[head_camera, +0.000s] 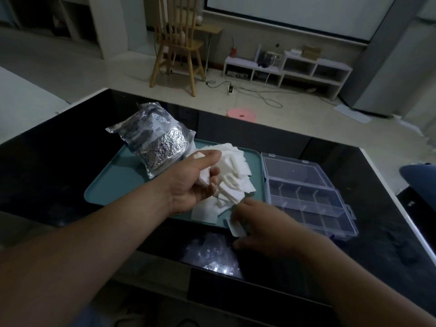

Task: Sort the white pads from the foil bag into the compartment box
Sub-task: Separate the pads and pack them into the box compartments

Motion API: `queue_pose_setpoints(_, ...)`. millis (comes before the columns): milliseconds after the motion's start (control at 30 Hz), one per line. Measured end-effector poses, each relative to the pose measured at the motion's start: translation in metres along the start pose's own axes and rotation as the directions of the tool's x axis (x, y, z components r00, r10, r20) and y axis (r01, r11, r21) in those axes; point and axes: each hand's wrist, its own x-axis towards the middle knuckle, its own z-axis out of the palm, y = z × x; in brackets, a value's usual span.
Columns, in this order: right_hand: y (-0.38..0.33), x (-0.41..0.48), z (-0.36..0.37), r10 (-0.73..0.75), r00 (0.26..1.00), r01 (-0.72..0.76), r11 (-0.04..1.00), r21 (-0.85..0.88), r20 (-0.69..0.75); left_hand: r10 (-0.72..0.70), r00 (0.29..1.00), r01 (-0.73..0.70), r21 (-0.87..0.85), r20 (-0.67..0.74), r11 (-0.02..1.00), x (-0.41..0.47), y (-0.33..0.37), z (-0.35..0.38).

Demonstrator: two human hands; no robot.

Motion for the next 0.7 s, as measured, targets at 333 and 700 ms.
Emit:
queue_pose_setpoints(333,0.001,0.004,-0.052,0.031,0.988,0.072,0.776,0.626,-0.152,-0.069,0.976,-0.012,0.366,0.206,0.931,-0.01,-0.012,0.005)
queue_pose_setpoints(700,0.028,0.067,-0.028,0.463,0.801,-0.2,0.805,0.559,-0.38,0.081,0.99,-0.063,0.16,-0.111,0.985,0.023,0.002,-0.011)
